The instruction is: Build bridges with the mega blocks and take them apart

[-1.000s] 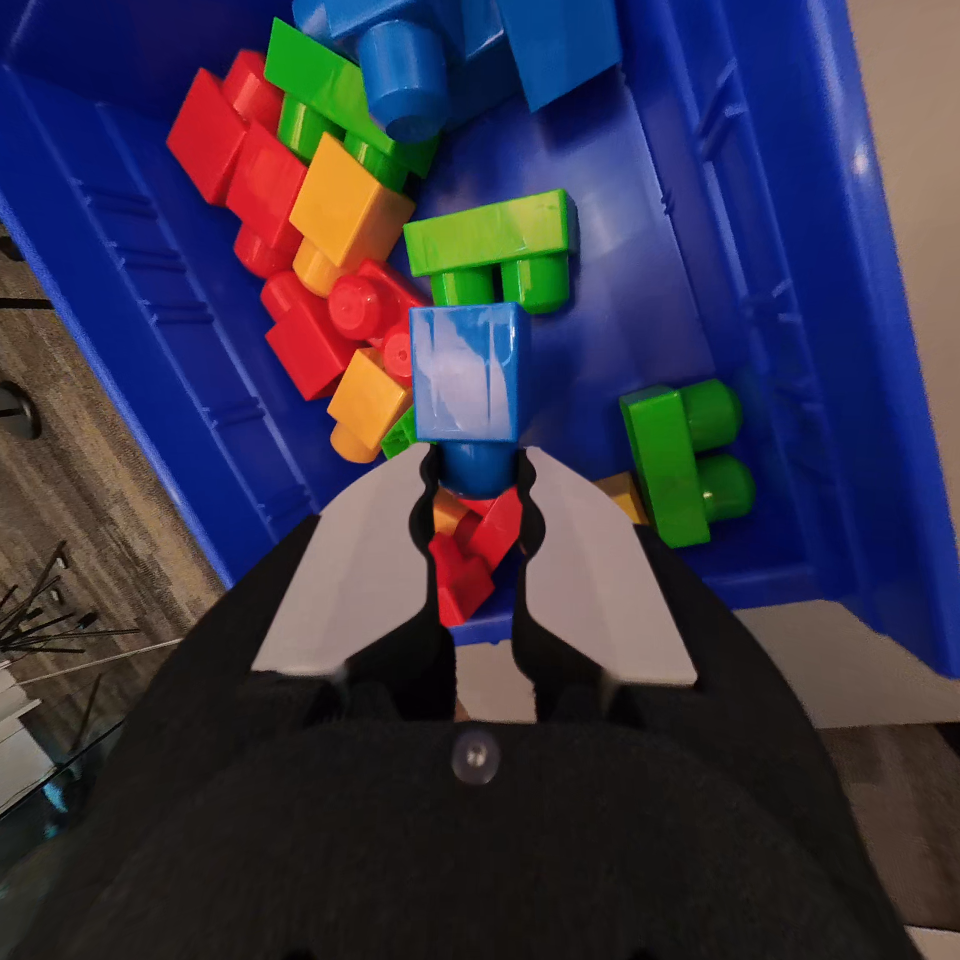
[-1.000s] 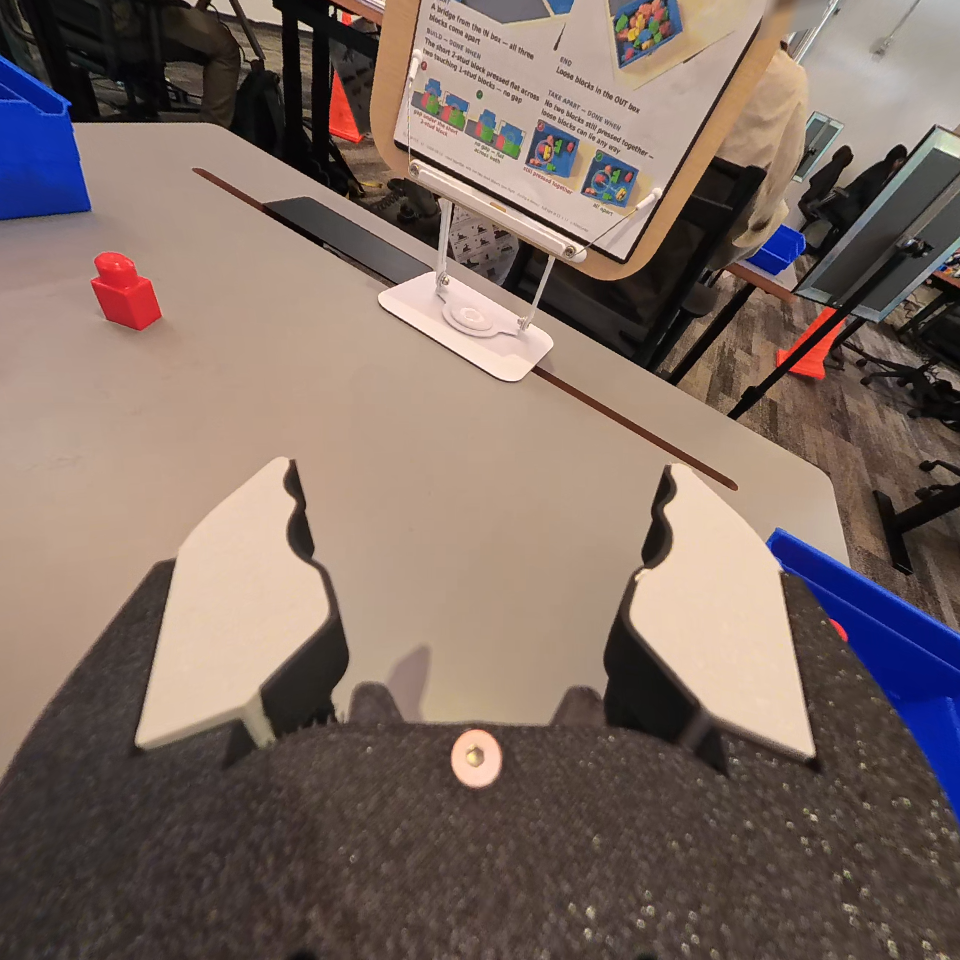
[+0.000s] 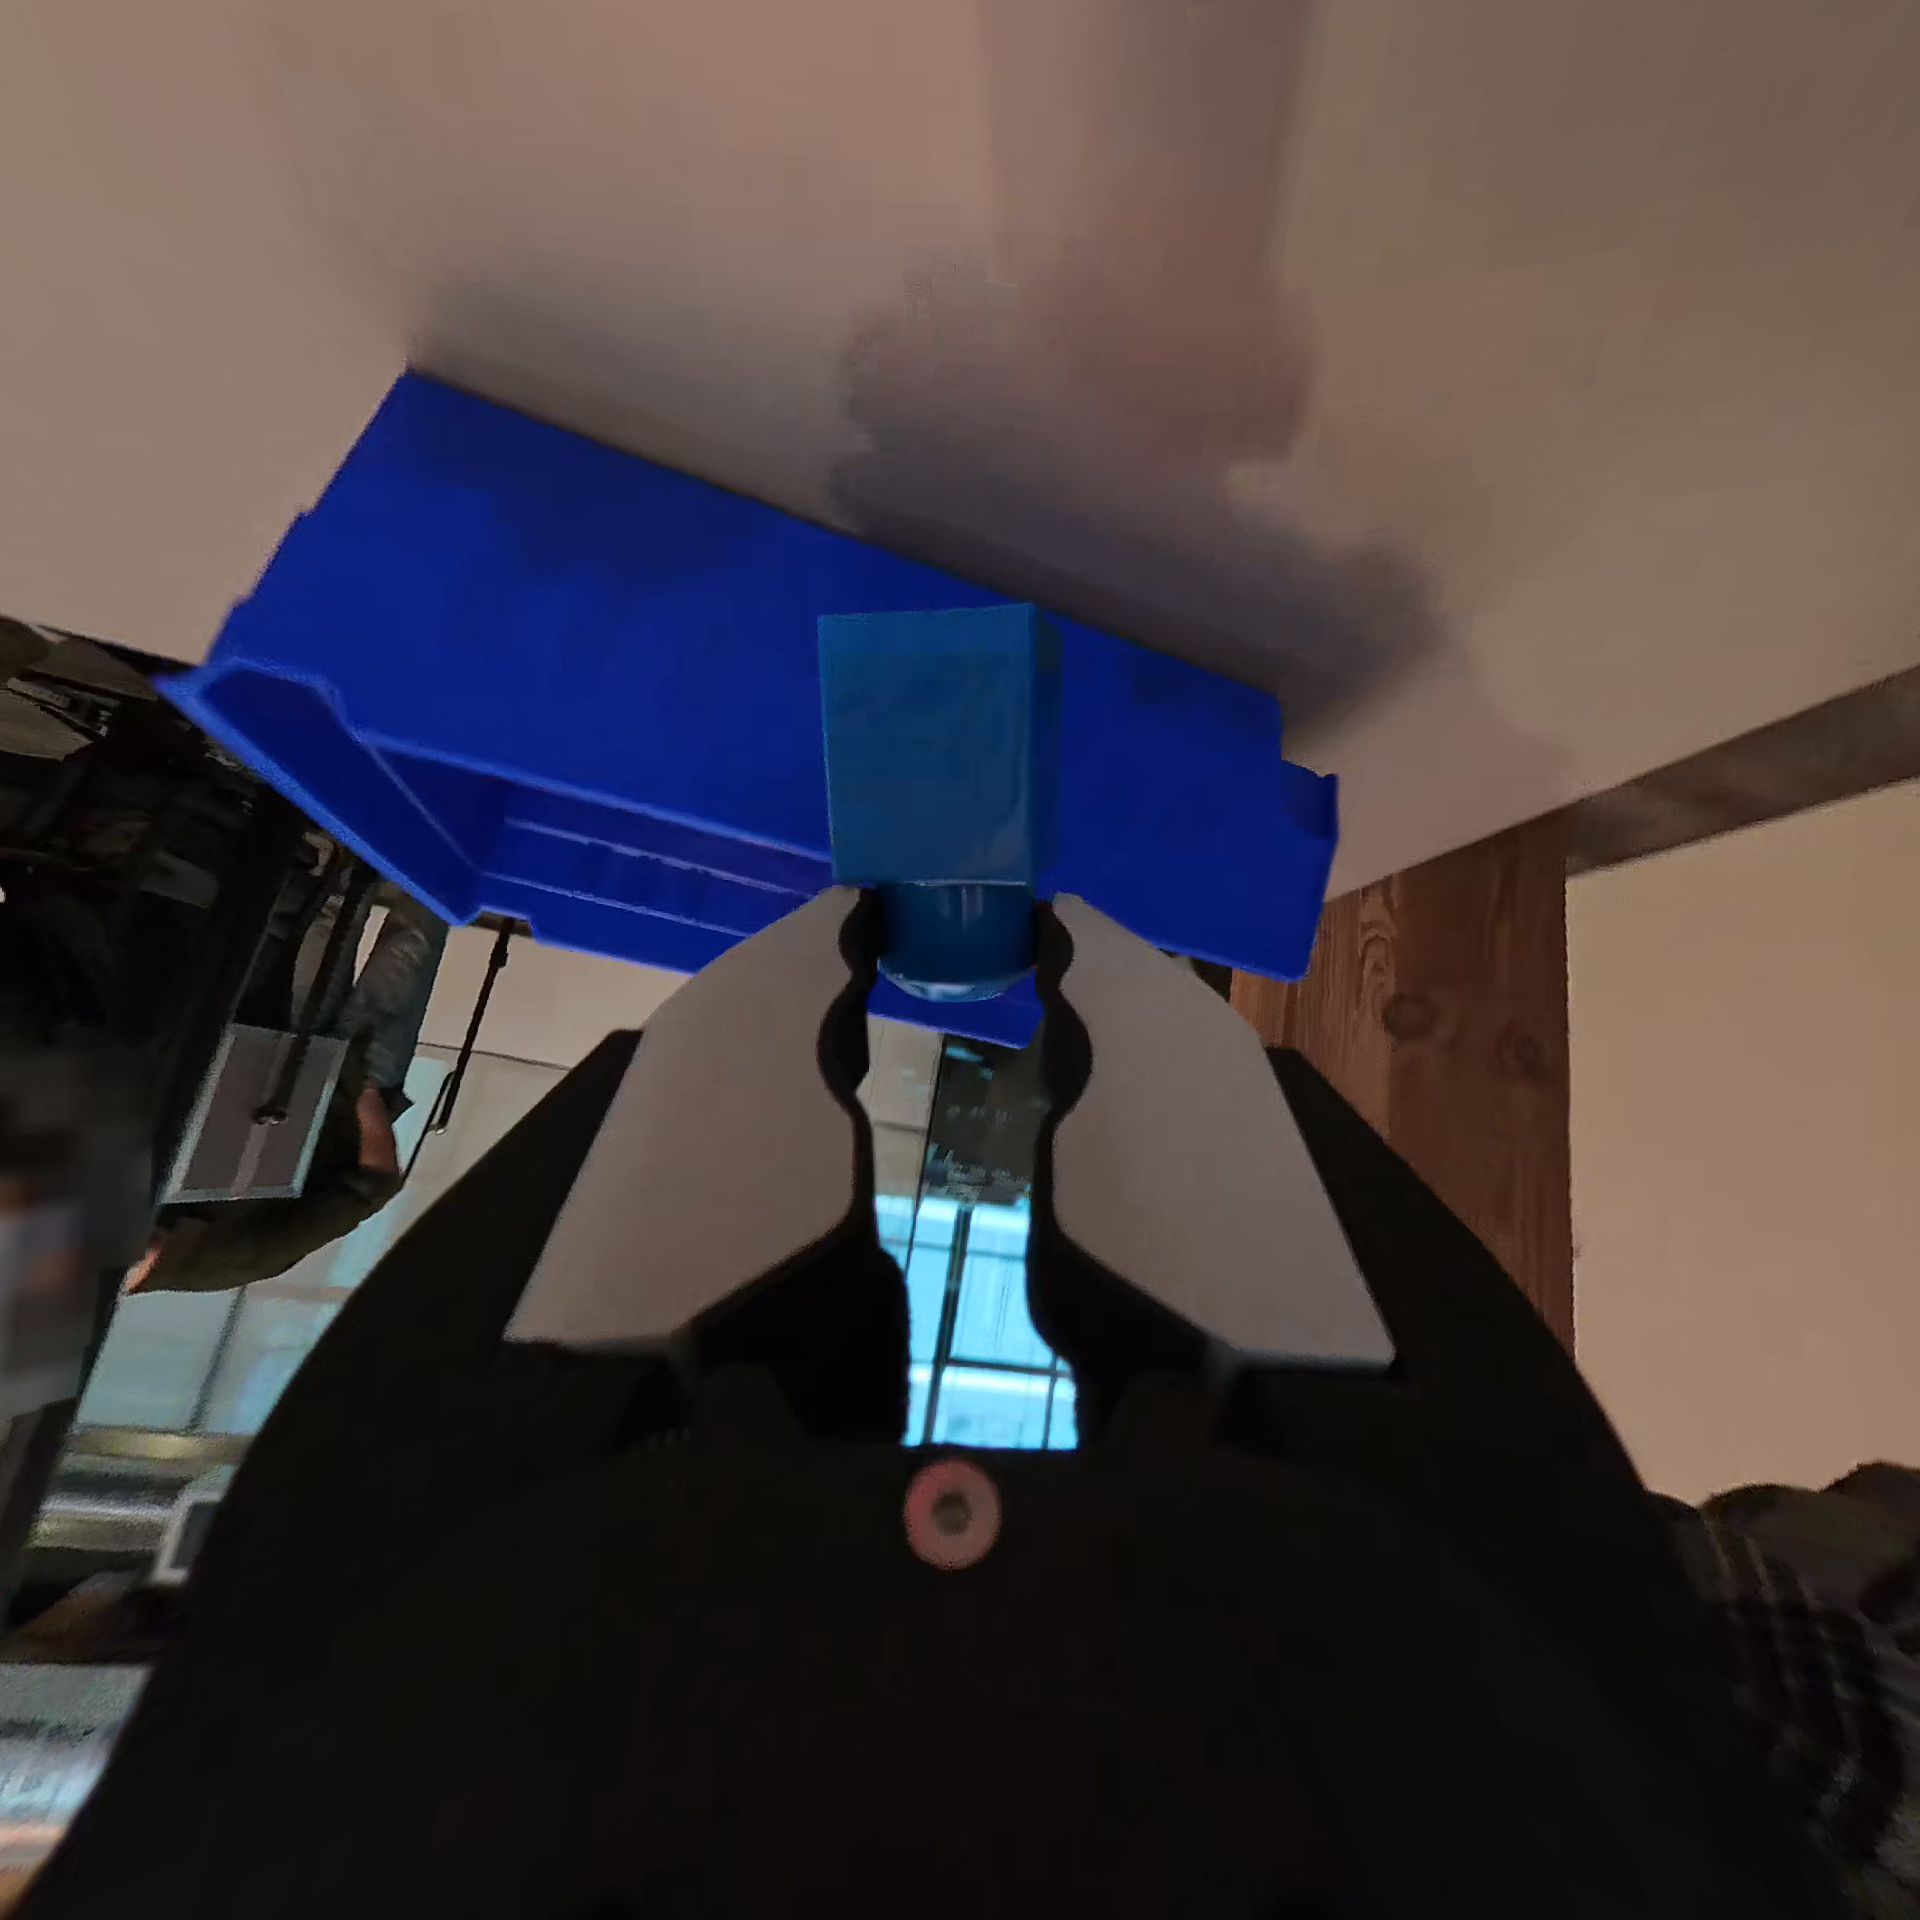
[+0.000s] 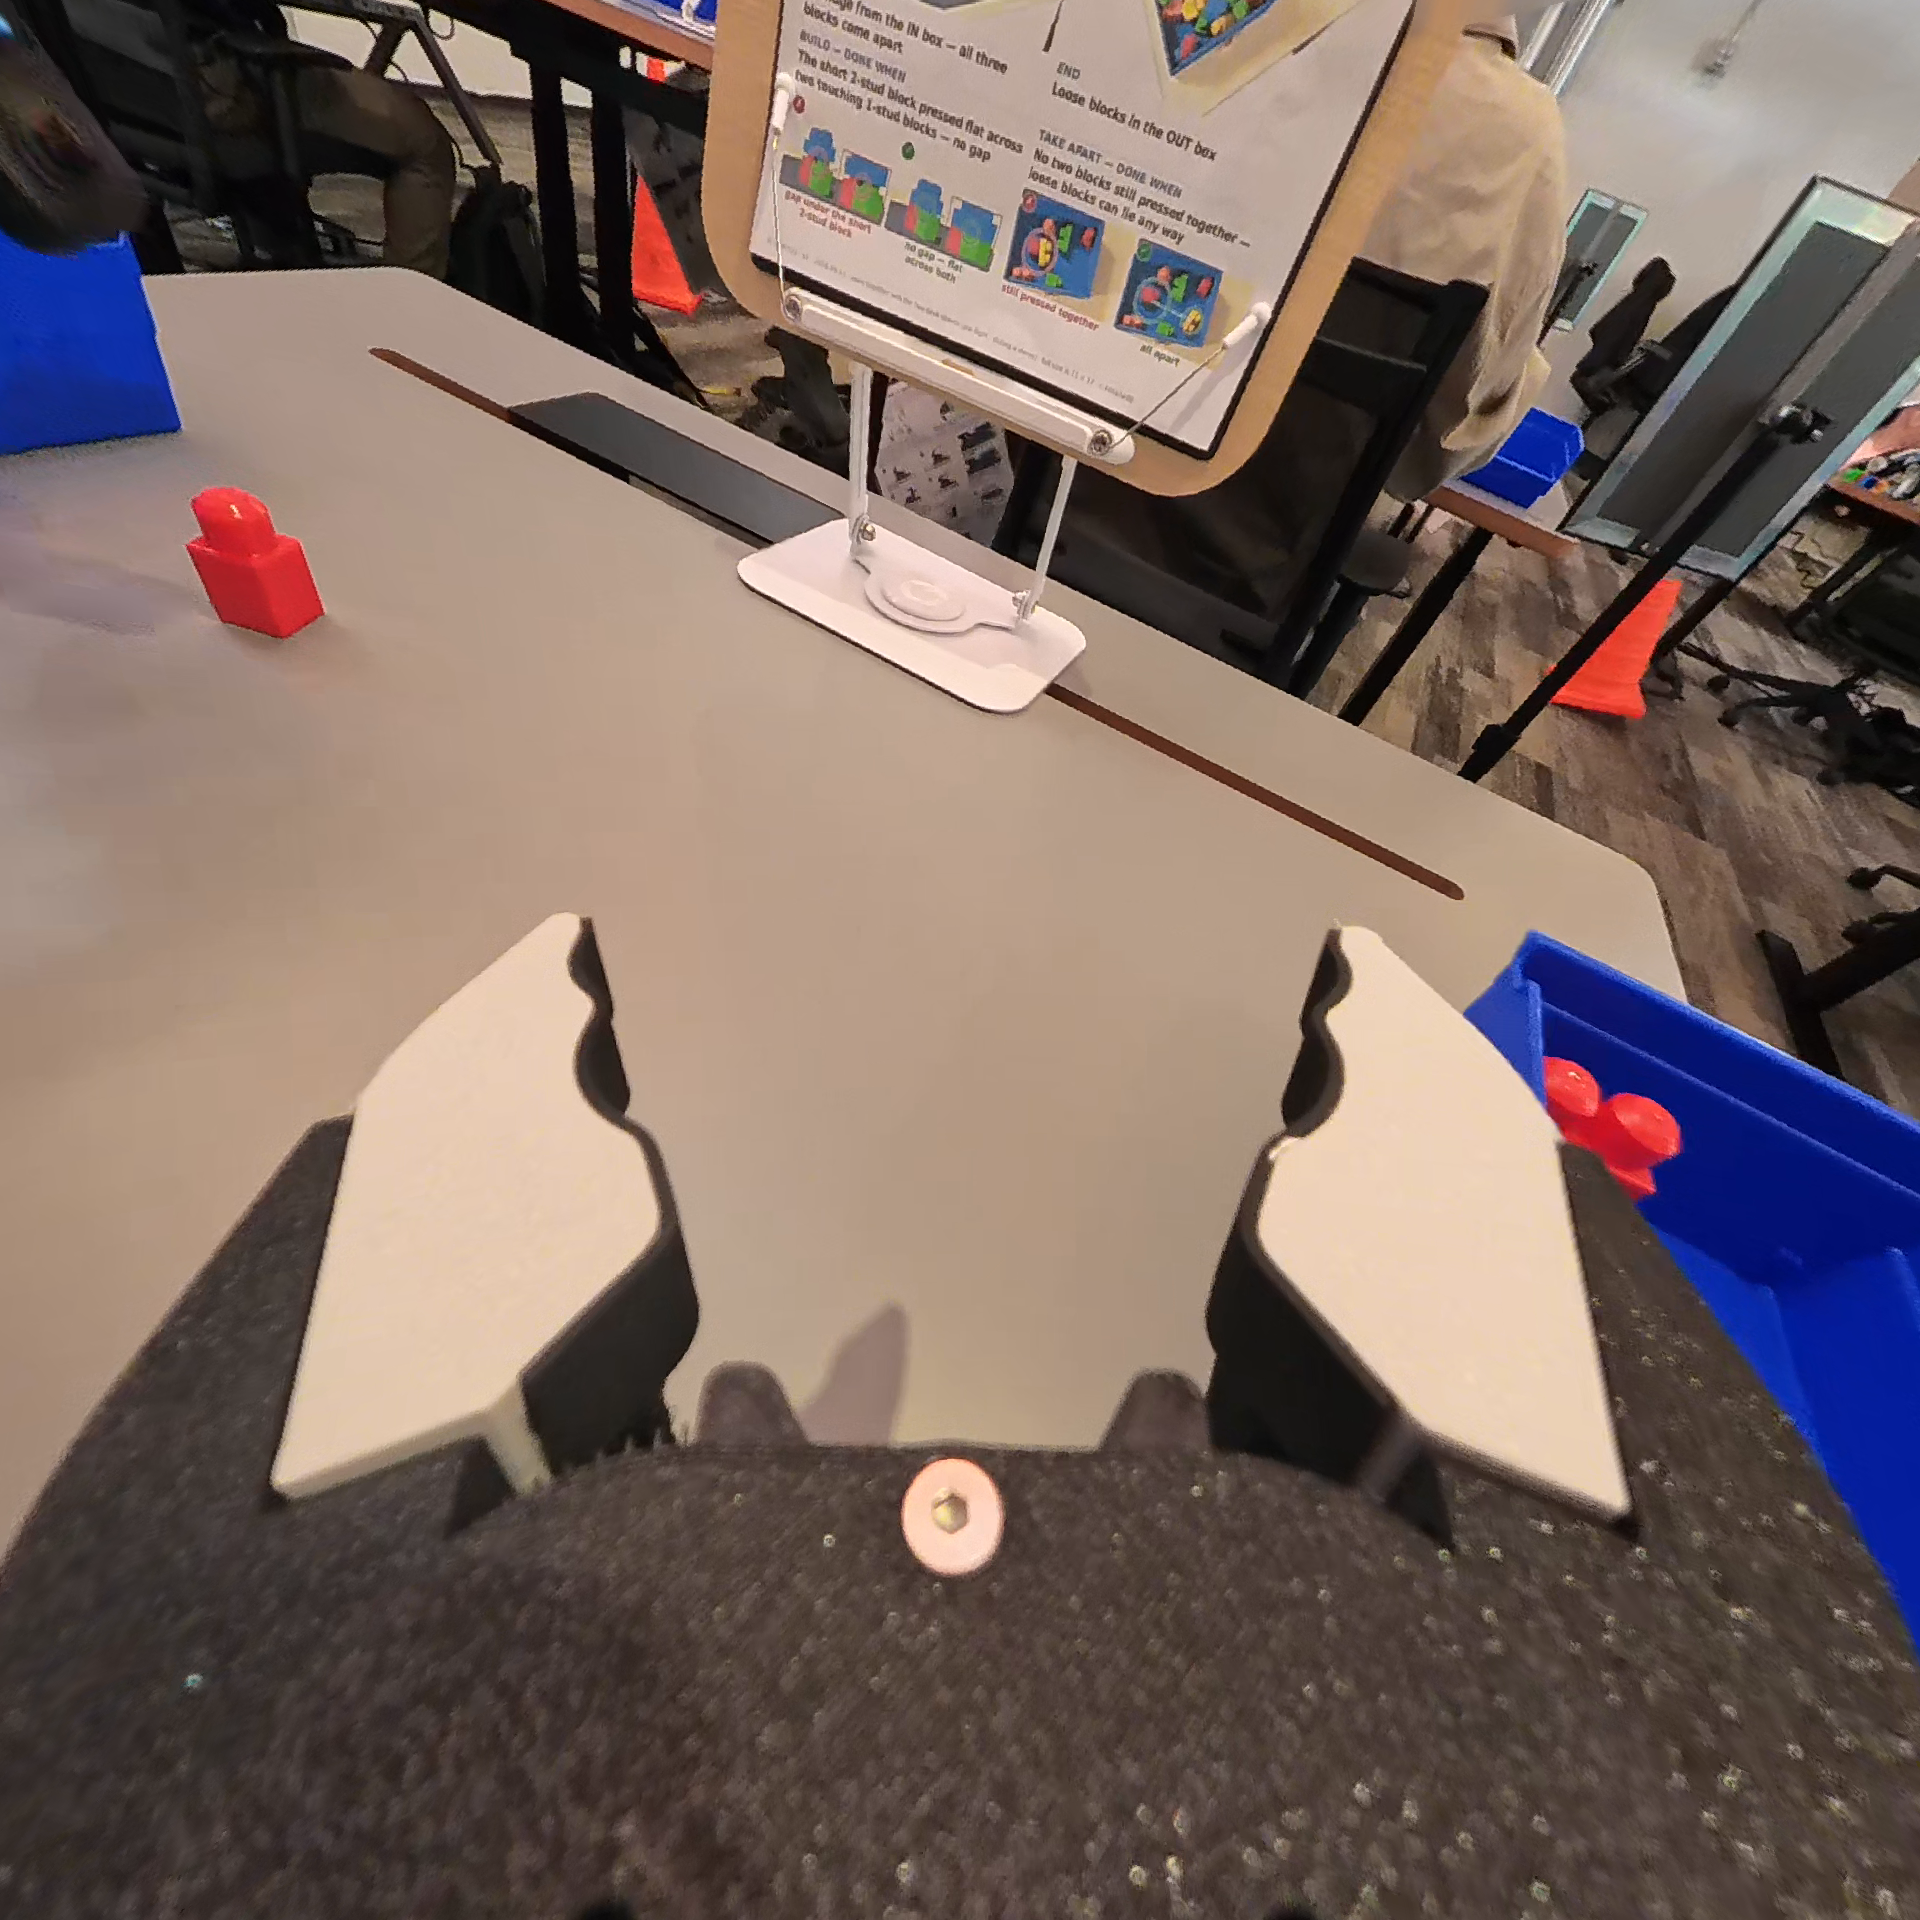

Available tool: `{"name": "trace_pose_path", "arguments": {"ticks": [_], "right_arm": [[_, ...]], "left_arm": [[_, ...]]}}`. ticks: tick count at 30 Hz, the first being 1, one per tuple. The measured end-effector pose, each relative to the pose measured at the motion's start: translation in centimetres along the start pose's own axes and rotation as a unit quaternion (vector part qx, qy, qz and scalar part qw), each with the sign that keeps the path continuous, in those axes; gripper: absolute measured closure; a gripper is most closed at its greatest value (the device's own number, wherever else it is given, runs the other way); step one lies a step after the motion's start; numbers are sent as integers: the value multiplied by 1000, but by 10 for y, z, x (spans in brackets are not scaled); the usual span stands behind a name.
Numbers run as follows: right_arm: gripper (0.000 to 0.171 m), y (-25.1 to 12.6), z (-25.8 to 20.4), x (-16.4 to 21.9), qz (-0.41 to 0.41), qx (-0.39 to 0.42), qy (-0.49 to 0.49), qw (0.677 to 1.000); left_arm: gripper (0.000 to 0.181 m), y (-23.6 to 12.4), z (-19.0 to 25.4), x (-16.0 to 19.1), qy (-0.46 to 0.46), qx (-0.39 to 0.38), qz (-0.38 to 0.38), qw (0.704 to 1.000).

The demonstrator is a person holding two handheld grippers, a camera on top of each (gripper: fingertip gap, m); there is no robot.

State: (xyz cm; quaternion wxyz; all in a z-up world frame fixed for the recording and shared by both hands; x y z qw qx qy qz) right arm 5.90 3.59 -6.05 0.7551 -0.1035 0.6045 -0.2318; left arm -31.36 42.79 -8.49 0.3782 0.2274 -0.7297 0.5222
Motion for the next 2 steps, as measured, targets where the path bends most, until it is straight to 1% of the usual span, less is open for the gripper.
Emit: {"name": "trace_pose_path", "arguments": {"ticks": [2], "right_arm": [[47, -5, 3, 3, 0, 3, 0, 1000]], "left_arm": [[153, -8, 1, -17, 24, 1, -21, 999]]}}
Point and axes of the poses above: each gripper's, where its closed fingertips meet, y out along the fingers, x out of its underside, z = x × y across the jaws, the point moved 6 cm from there along -y, back along the fingers, and after that the axes turned 11 degrees about -z, right-handed, at the moved point
